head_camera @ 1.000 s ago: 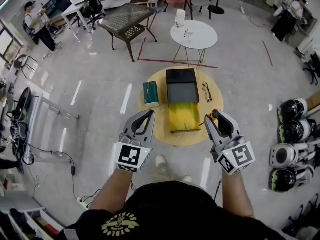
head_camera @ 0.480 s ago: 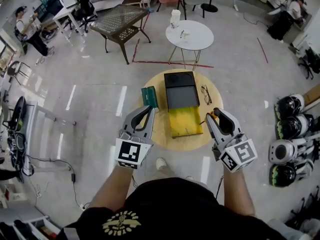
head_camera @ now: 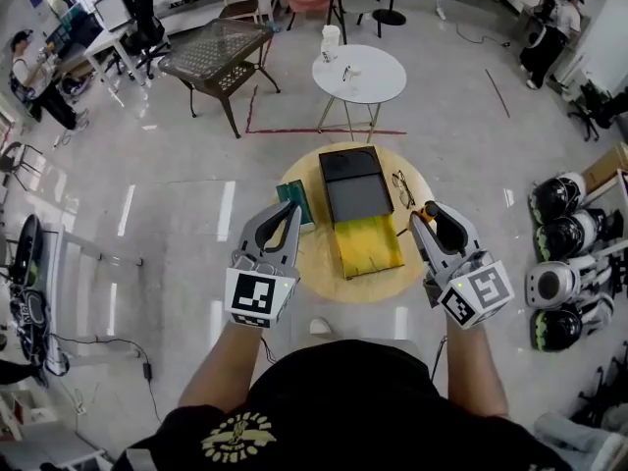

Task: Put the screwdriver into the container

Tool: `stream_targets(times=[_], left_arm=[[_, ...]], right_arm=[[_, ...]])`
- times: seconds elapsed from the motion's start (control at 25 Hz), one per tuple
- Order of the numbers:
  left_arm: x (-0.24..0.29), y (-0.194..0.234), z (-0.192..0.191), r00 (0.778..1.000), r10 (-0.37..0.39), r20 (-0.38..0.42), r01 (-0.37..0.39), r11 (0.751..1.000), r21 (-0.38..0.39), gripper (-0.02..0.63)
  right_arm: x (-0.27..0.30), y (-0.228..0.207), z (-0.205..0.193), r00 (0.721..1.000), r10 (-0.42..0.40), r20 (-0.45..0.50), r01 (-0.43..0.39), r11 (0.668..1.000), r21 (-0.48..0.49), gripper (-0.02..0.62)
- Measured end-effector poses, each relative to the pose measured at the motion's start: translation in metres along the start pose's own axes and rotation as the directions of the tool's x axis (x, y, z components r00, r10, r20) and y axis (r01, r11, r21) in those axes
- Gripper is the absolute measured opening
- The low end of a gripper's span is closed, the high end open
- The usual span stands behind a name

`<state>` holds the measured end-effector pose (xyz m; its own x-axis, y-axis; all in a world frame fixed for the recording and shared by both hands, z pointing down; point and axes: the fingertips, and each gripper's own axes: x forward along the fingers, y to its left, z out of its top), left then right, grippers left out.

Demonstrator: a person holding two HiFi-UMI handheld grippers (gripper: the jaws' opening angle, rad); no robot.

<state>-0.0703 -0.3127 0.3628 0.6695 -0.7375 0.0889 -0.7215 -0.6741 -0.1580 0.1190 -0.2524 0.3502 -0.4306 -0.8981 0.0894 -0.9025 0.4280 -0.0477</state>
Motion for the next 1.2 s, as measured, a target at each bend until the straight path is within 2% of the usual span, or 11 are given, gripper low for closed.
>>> stream_targets(times=[0.2,0.36,0.72,0.96,1.2], left_arm=[[-0.014,0.036,-0.008,0.999,0.041,0.013,-0.040,0.999,-0.022,0.018],[-0.016,0.050,-0.008,0.998,0.046,0.033,-0.045,0.998,-0.040,0.018],[0.005,0.036,-0.015,0.999,-0.024,0.022,0.025,0.998,-0.049,0.018],[0.015,0.036,-0.023,1.000,-0.022,0.014,0.023,0.999,-0.047,0.018],[0.030,0.036,-0.027,1.000,-0.003,0.003,0.003,0.999,-0.050,0.018]], right_arm=[[0.017,0.014,0.008,1.000,-0.003,-0.003,0.003,1.000,-0.010,0.137],[0.025,0.023,0.006,1.000,-0.004,-0.019,0.004,1.000,-0.017,0.137],[0.019,0.014,-0.014,0.996,-0.044,-0.075,0.045,0.999,0.012,0.137],[0.020,0.000,-0.028,0.995,-0.042,-0.087,0.045,0.998,0.032,0.137],[0.034,-0.012,-0.037,0.994,0.004,-0.111,0.000,0.999,0.032,0.137]])
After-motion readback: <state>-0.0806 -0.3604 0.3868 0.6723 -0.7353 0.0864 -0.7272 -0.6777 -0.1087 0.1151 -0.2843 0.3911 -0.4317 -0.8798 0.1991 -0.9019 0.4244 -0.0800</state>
